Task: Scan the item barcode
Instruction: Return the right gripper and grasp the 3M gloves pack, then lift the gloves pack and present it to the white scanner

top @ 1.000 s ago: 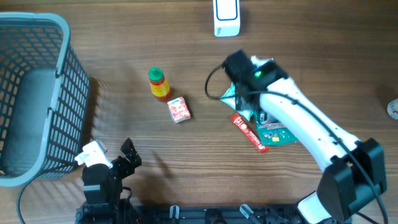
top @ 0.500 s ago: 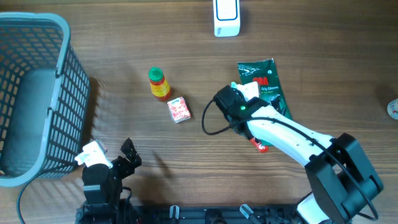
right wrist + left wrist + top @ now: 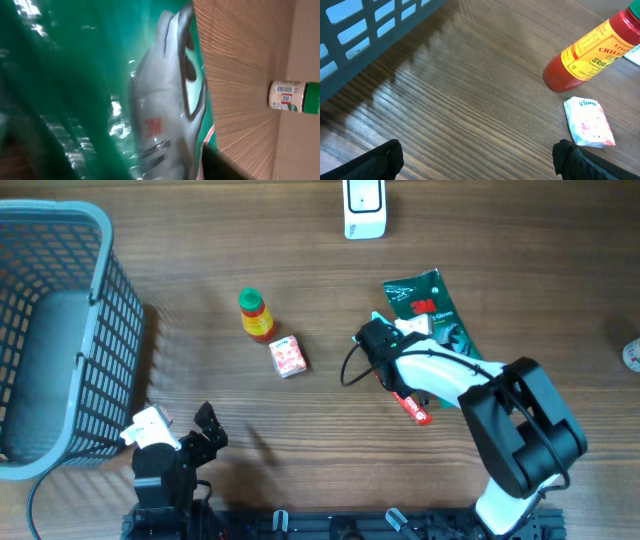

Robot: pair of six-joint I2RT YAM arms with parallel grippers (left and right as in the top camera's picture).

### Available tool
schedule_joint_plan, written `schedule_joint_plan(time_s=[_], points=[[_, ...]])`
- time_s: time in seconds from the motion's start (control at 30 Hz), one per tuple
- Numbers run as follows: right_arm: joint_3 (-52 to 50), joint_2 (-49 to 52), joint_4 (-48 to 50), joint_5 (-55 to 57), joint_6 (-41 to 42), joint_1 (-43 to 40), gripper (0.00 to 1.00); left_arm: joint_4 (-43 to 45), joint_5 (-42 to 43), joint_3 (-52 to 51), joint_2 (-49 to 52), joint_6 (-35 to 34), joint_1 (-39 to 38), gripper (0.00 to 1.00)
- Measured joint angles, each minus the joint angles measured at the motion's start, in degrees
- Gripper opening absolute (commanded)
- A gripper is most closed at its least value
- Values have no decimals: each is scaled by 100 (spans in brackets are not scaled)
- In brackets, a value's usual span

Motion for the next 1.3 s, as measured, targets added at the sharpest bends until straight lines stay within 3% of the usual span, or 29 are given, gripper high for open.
schedule_joint_plan(time_s=[0.13, 0.33, 0.43, 0.6, 0.7, 0.77, 0.9, 1.0, 1.07, 1.17, 1.3], points=[[94, 39, -181, -398, -96, -120, 4, 0, 0, 0, 0, 0, 0, 100], [1366, -280, -1558, -2087, -153, -125, 4, 0, 0, 0, 0, 0, 0, 100], [2146, -1220, -2175, -3119, -326, -249, 4, 2, 0, 0, 0, 0, 0, 100], [2243, -2293, -2382, -5991, -1576, -1137, 4, 2, 0, 0, 0, 0, 0, 100], [2052, -2295, -2223, -7949, -2634, -1401, 4, 2, 0, 0, 0, 0, 0, 100], [1591, -2282, -1587, -9145, -3150, -1405, 4, 0, 0, 0, 0, 0, 0, 100], [396, -2256, -83, -11068, -3611, -1405, 4, 4, 0, 0, 2, 0, 0, 100], [-85, -2240, 568, -11728, -3696, -1405, 4, 2, 2, 0, 2, 0, 0, 100], [-313, -2225, 1012, -12273, -3641, -1405, 4, 2, 0, 0, 2, 0, 0, 100], [-398, -2218, 1878, -13103, -2896, -1405, 4, 0, 0, 0, 2, 0, 0, 100], [-407, -2218, 2896, -13578, -457, -1405, 4, 2, 0, 0, 2, 0, 0, 100]])
